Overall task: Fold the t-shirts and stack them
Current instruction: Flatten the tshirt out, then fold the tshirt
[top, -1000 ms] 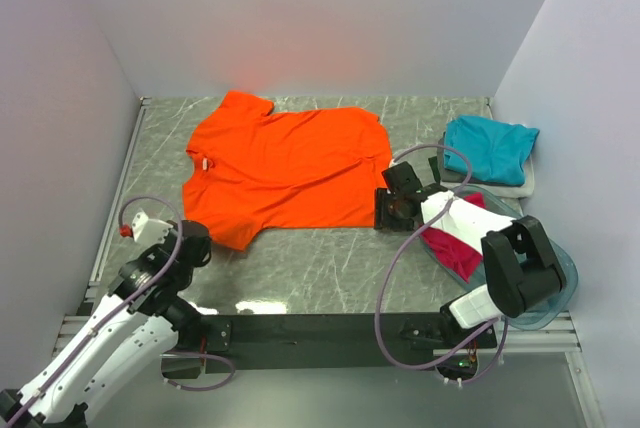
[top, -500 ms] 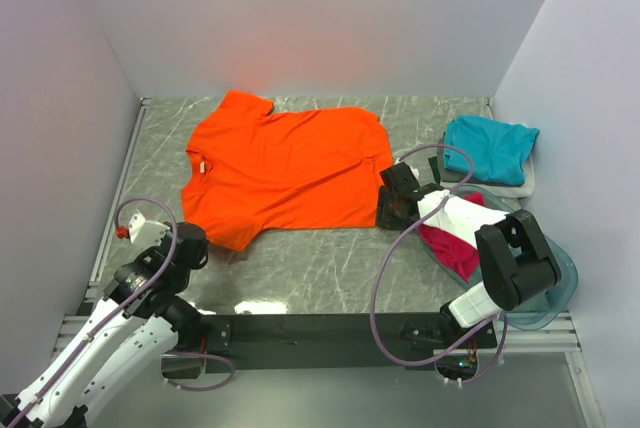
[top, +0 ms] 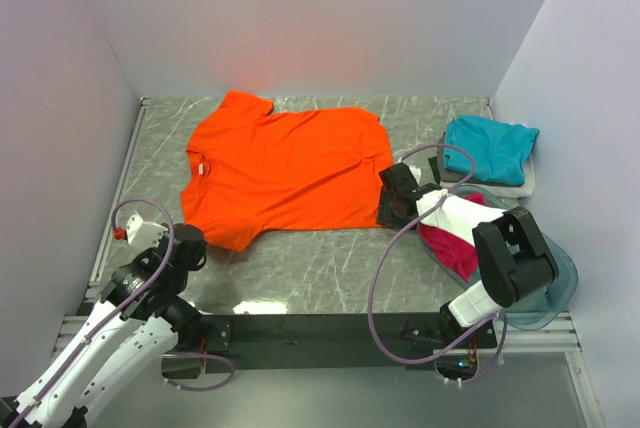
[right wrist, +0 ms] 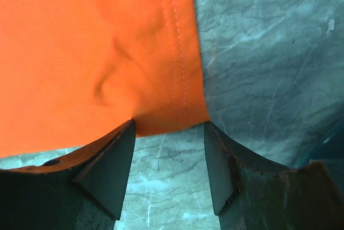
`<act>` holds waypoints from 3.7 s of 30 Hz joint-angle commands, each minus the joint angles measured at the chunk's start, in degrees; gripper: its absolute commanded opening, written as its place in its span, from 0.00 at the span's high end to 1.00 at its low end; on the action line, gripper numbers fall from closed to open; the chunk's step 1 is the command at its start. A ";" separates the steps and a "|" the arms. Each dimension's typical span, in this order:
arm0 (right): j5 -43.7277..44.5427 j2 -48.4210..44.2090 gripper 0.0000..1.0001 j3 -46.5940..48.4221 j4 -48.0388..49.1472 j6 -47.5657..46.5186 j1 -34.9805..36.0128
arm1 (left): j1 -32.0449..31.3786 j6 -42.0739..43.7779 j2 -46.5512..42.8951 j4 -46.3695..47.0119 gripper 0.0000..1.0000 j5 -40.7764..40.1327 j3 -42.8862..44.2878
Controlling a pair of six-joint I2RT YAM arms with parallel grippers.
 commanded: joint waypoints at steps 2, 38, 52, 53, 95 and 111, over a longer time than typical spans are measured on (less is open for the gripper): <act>2.73 0.99 0.39 -0.27 0.95 1.21 0.47 | 0.25 1.05 0.50 0.55 0.99 -1.44 2.21; -0.17 -4.90 1.00 4.63 -15.40 0.07 8.30 | 1.30 21.85 16.65 18.90 0.99 8.23 7.48; -3.42 8.02 1.00 20.46 -16.80 -9.16 1.89 | 15.10 42.87 43.46 39.48 1.00 23.34 18.82; -3.68 9.77 1.00 22.29 -16.89 -9.60 1.53 | 15.28 43.49 45.65 40.18 0.99 23.78 19.78; -8.70 29.74 1.00 50.44 -25.07 -18.13 -8.32 | 26.18 50.53 71.96 43.35 0.99 29.50 42.56; -8.17 31.68 1.00 53.43 -27.09 -18.39 -8.40 | 32.32 47.45 67.30 45.46 1.00 30.81 36.67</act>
